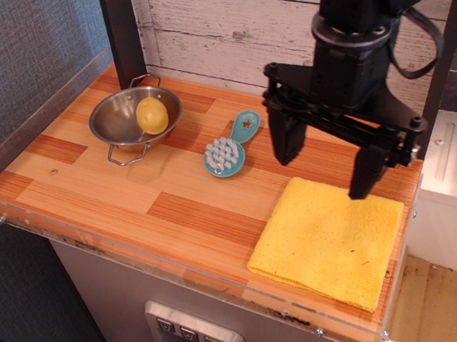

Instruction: Slide towel to the bottom right corner.

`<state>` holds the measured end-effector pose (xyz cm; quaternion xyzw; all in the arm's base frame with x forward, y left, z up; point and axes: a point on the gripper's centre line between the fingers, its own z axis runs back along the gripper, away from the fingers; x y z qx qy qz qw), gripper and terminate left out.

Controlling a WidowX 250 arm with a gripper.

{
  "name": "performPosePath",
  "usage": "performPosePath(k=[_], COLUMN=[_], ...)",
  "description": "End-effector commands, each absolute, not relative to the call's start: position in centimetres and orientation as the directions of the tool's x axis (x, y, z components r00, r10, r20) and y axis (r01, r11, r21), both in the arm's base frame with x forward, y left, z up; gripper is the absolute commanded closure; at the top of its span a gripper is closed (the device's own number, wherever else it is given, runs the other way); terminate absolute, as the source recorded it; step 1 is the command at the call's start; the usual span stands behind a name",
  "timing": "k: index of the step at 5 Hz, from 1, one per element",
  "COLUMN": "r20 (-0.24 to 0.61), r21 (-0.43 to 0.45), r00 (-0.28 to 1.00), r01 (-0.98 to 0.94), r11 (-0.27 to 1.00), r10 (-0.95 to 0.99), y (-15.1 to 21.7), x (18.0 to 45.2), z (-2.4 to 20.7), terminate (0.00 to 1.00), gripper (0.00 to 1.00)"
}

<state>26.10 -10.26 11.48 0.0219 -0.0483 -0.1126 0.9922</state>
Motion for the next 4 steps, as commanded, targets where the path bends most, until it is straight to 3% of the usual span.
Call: performPosePath(k=[1, 2, 3, 4], r20=[0.148, 0.117, 0.117, 0.117], r21=[0.025, -0.03, -0.03, -0.03], r00=[0.976, 0.975, 0.975, 0.975], r01=[0.156, 0.192, 0.192, 0.192], r11=[0.987, 0.981, 0.981, 0.981], r10=[-0.158, -0.187, -0.187, -0.187], y=[-7.74, -7.53, -7.53, -7.53], x=[27.09, 27.51, 27.51, 27.51], z=[12.71, 12.43, 12.43, 12.43], terminate=[0.0, 0.0, 0.0, 1.0], gripper=[0.0, 0.0, 0.0, 0.0])
